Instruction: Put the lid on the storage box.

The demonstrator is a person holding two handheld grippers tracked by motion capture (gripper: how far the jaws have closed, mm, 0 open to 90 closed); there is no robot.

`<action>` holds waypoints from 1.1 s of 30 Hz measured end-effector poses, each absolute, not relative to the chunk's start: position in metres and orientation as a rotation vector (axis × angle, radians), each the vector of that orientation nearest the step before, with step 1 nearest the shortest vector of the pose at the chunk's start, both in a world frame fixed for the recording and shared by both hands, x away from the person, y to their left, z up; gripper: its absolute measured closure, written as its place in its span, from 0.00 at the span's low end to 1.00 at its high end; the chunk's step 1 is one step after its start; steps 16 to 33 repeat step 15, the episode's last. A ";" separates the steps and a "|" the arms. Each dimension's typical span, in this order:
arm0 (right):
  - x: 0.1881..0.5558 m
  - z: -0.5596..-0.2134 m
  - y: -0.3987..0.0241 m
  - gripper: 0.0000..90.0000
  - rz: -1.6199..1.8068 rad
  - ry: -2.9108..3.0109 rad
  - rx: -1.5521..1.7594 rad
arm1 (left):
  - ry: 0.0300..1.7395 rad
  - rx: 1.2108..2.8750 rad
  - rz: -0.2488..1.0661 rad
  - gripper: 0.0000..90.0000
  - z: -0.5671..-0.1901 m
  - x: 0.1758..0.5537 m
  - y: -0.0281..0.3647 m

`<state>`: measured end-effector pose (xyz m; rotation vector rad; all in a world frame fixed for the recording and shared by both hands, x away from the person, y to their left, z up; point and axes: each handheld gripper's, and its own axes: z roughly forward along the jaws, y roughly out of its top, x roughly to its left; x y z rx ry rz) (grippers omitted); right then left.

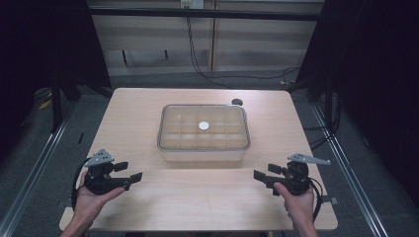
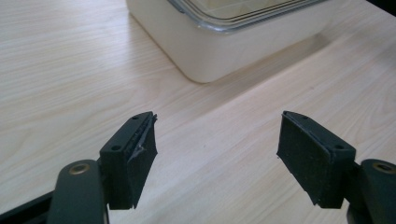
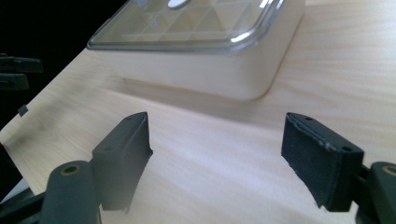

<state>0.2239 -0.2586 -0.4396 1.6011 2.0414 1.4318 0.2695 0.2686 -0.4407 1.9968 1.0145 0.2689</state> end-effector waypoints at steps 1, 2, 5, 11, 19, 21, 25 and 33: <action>0.216 -0.442 -0.261 0.25 1.428 2.033 1.606 | 1.027 1.991 0.269 0.31 -0.442 0.267 0.271; 0.216 -0.442 -0.261 0.25 1.428 2.033 1.606 | 1.042 1.976 0.270 0.31 -0.445 0.264 0.273; 0.202 -0.449 -0.268 0.25 1.408 1.992 1.613 | 1.087 1.958 0.288 0.36 -0.451 0.253 0.279; 0.190 -0.460 -0.276 0.25 1.411 1.956 1.662 | 1.119 1.954 0.294 0.35 -0.461 0.242 0.288; 0.194 -0.461 -0.280 0.24 1.393 1.958 1.680 | 1.158 1.925 0.203 0.34 -0.469 0.251 0.293; 0.194 -0.461 -0.280 0.24 1.393 1.958 1.680 | 1.158 1.925 0.203 0.34 -0.469 0.251 0.293; 0.194 -0.461 -0.280 0.24 1.393 1.958 1.680 | 1.158 1.925 0.203 0.34 -0.469 0.251 0.293; 0.194 -0.461 -0.280 0.24 1.393 1.958 1.680 | 1.158 1.925 0.203 0.34 -0.469 0.251 0.293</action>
